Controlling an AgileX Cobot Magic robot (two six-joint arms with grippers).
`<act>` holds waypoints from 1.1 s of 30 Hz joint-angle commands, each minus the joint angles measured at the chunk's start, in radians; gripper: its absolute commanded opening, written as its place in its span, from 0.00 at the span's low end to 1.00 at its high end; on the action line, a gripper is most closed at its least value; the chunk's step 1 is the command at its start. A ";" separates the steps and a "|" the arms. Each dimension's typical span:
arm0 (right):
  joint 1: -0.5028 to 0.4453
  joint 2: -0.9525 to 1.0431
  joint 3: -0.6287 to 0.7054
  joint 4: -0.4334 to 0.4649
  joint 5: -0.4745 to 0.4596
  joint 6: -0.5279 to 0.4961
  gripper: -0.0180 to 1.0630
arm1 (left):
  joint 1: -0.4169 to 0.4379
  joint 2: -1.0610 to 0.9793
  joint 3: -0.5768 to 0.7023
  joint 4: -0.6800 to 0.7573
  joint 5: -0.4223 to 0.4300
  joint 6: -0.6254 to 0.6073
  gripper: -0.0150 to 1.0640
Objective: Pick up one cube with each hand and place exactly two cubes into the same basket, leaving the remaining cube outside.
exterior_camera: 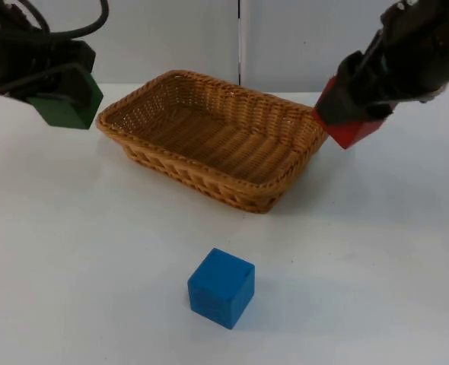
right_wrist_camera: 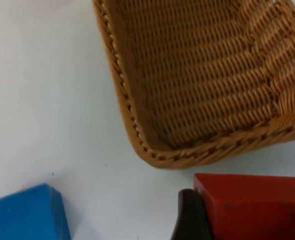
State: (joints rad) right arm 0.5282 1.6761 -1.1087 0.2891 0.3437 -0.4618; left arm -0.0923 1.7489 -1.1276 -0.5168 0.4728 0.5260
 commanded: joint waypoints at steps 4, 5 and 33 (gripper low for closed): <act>0.002 0.102 -0.167 0.008 0.037 0.028 0.01 | -0.007 0.079 -0.090 -0.098 0.015 0.089 0.01; 0.002 0.102 -0.167 0.008 0.037 0.028 0.01 | -0.007 0.079 -0.090 -0.098 0.015 0.089 0.01; -0.030 0.656 -0.795 0.003 0.210 0.052 0.01 | -0.015 0.461 -0.483 -0.359 0.094 0.319 0.01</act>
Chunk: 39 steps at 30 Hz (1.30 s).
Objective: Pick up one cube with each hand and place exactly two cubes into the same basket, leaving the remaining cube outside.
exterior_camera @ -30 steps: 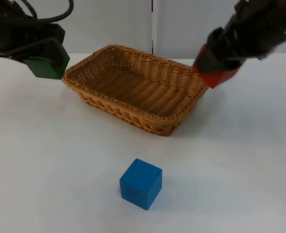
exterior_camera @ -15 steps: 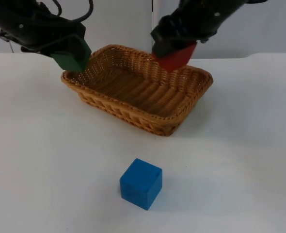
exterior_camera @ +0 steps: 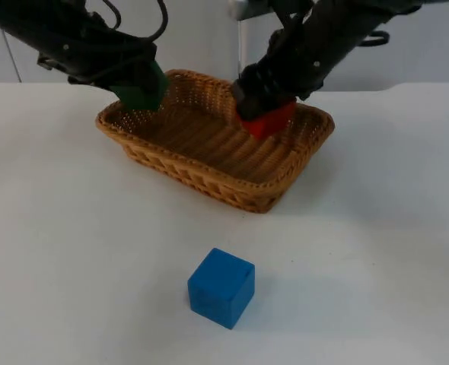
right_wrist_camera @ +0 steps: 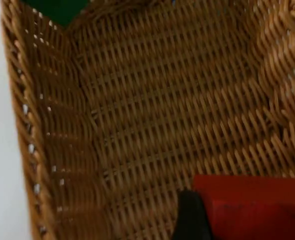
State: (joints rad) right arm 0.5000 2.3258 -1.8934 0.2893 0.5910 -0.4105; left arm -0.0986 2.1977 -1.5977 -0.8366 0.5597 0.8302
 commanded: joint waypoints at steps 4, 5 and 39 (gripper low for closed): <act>-0.002 0.045 -0.010 0.003 -0.090 0.001 0.01 | -0.023 0.048 -0.013 -0.095 0.005 0.098 0.01; -0.002 0.055 -0.010 0.007 -0.095 0.001 0.01 | -0.030 0.054 -0.013 -0.105 0.003 0.120 0.01; -0.002 0.059 -0.010 0.005 -0.134 0.001 0.70 | -0.035 0.106 -0.015 -0.174 0.039 0.175 0.83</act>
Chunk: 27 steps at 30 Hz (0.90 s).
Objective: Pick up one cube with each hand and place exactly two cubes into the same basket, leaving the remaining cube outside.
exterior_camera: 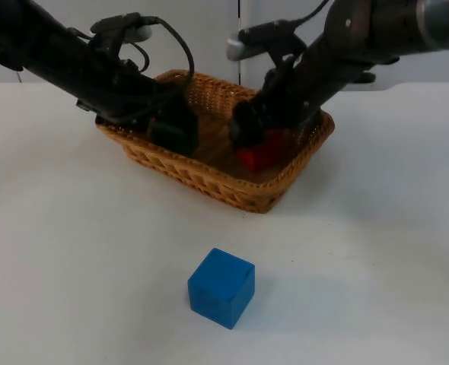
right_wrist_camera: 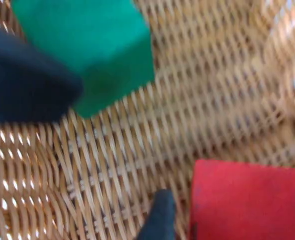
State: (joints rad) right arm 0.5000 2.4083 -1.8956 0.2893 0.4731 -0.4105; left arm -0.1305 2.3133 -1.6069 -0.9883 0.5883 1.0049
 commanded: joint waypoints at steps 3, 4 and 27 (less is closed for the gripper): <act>-0.002 -0.076 -0.008 0.002 -0.014 0.001 0.71 | -0.003 -0.044 -0.005 -0.021 0.013 0.000 0.84; -0.002 -0.098 -0.008 0.002 -0.014 0.001 0.71 | -0.001 -0.059 -0.005 -0.021 0.018 0.000 0.84; -0.002 -0.464 -0.008 0.002 0.236 0.004 0.71 | 0.051 -0.413 -0.003 0.225 0.210 -0.221 0.84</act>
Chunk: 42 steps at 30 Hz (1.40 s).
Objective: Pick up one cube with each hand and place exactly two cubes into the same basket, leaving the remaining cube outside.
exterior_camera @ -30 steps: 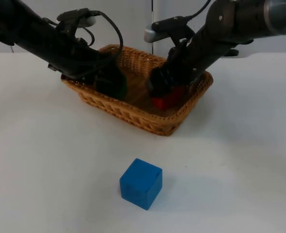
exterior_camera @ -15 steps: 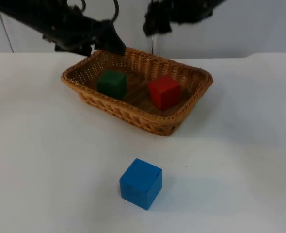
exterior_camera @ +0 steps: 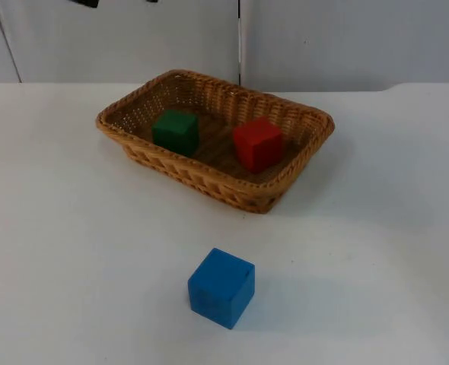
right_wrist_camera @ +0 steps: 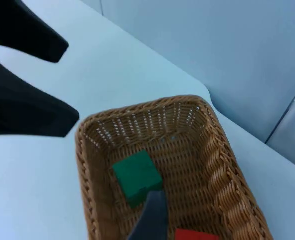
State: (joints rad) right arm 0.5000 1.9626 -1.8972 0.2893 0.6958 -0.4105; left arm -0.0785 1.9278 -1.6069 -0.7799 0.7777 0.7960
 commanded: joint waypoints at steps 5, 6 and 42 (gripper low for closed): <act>-0.002 -0.059 0.004 0.001 0.030 0.030 0.71 | -0.001 -0.077 -0.003 0.044 0.066 -0.012 0.84; -0.002 -0.071 0.012 0.001 0.028 0.030 0.71 | -0.001 -0.087 -0.003 0.067 0.076 -0.022 0.84; -0.002 -0.442 0.551 0.003 -0.137 0.032 0.71 | -0.001 -0.519 0.398 0.127 -0.019 -0.097 0.84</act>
State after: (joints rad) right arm 0.5000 1.5454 -1.3664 0.2893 0.5820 -0.3806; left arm -0.0785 1.4335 -1.2211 -0.6560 0.7687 0.7027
